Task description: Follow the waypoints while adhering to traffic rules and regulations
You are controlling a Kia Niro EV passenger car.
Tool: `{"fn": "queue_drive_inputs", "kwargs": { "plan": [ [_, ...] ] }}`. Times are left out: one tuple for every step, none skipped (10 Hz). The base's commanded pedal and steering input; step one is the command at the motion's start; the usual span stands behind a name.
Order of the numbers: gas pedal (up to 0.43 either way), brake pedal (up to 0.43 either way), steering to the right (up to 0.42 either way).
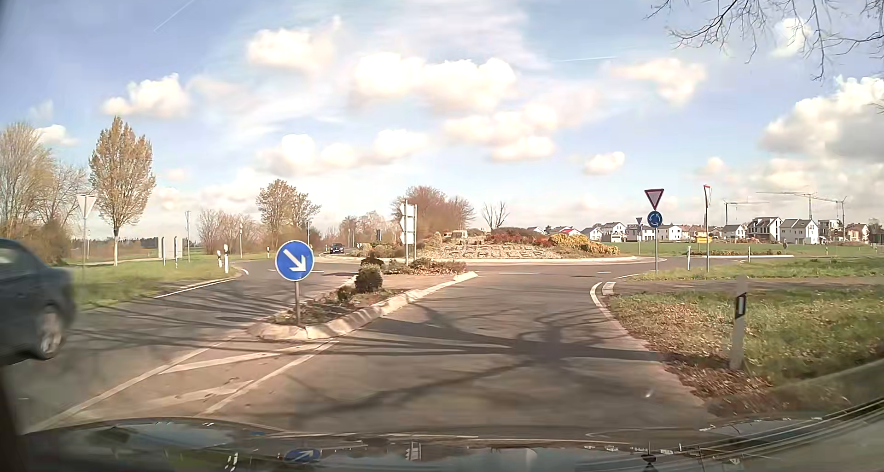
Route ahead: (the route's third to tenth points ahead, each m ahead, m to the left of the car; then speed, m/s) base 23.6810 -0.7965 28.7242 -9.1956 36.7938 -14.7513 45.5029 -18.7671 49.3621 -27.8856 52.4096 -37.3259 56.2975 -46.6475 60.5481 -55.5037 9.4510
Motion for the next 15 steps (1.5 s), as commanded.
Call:
{"fn": "queue_drive_inputs", "kwargs": {
  "plan": [
    [0.047, 0.000, 0.039],
    [0.047, 0.000, 0.041],
    [0.047, 0.000, 0.045],
    [0.047, 0.000, 0.053],
    [0.047, 0.000, 0.060],
    [0.047, 0.000, 0.065],
    [0.047, 0.000, 0.074],
    [0.047, 0.000, 0.080],
    [0.059, 0.000, 0.087],
    [0.067, 0.000, 0.092],
    [0.067, 0.000, 0.099],
    [0.079, 0.000, 0.106],
    [0.087, 0.000, 0.111],
    [0.087, 0.000, 0.116],
    [0.087, 0.000, 0.121]
  ]
}}
